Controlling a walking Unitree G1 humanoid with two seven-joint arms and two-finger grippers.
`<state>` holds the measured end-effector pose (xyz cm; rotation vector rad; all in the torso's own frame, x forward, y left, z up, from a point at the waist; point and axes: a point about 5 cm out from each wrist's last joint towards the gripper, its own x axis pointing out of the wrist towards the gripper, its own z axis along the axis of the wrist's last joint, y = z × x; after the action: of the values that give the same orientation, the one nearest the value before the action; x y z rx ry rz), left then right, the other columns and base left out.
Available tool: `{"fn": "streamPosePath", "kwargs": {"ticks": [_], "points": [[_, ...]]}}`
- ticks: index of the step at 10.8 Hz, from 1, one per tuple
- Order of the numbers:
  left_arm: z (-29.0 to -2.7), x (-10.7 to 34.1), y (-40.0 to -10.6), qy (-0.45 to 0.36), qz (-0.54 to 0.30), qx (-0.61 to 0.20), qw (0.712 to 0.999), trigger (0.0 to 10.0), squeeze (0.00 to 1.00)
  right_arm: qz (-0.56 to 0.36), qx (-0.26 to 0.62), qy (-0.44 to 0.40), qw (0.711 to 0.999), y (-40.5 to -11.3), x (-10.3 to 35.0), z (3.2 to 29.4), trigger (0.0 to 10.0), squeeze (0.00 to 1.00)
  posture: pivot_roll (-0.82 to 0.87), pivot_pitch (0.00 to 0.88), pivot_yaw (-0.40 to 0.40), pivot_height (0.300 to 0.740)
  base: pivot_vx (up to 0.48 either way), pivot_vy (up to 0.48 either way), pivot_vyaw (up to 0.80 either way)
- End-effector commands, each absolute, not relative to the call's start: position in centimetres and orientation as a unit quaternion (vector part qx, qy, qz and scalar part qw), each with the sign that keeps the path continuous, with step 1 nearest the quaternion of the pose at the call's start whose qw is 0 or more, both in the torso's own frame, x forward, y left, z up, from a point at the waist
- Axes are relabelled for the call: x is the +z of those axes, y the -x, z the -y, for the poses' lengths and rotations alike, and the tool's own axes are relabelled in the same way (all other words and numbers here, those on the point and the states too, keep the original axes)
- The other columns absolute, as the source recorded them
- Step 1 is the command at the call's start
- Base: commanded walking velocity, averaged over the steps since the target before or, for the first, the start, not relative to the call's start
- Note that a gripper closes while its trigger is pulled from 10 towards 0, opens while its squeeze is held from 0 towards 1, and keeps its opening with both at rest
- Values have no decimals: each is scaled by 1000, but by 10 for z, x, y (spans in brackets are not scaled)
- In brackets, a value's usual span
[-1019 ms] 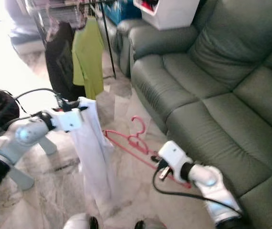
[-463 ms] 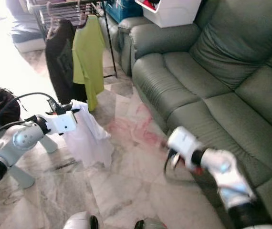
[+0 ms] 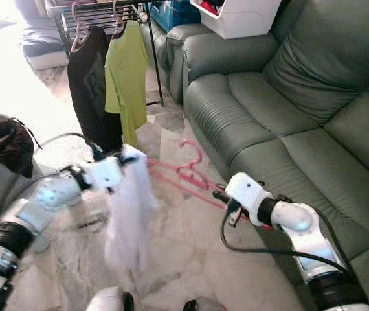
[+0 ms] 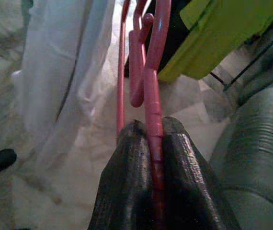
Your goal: Hang hanger
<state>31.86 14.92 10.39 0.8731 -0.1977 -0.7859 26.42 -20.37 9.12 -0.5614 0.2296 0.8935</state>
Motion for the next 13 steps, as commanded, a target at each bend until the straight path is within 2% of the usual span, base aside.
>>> {"fn": "streamPosePath", "kwargs": {"ticks": [1,2,3,5,6,7,8,9,10,11,13], "points": [[-149,120,-323,-402,128,-358,833,10000,0,-105,437,272,851,-264,94,206,10000,0,-53,5,-29,740,0,0,0],[-144,119,-325,-348,110,-360,858,10000,0,-116,453,283,837,-264,102,217,10000,0,-55,9,-28,740,0,0,0],[-145,118,-334,-300,73,-338,889,10000,0,-118,441,303,837,-271,110,227,10000,0,-52,11,-23,740,0,0,0],[-155,120,-354,-248,33,-255,934,10000,0,-98,397,329,851,-282,113,232,10000,0,-52,10,-7,740,0,0,0],[-152,123,-361,-169,26,-197,965,10000,0,-67,383,310,868,-279,110,221,10000,0,-55,15,-5,740,0,0,0],[-142,120,-356,-174,31,-235,956,10000,0,-52,385,294,873,-276,110,215,10000,0,-56,19,-2,740,0,0,0],[-131,115,-343,-184,34,-325,927,10000,0,-43,403,289,867,-270,107,212,10000,0,-54,22,3,740,0,0,0],[-131,113,-331,-195,36,-399,895,10000,0,-48,444,289,847,-260,104,214,10000,0,-51,23,5,740,0,0,0],[-137,117,-330,-214,45,-411,885,10000,0,-69,466,290,833,-256,104,220,10000,0,-48,27,8,740,0,0,0],[-151,127,-335,-278,72,-405,868,10000,0,-102,487,291,817,-252,106,229,10000,0,-52,31,8,740,0,0,0],[-155,142,-337,-349,108,-413,834,10000,0,-131,508,283,803,-245,102,231,10000,0,-52,32,8,740,0,0,0]]}}
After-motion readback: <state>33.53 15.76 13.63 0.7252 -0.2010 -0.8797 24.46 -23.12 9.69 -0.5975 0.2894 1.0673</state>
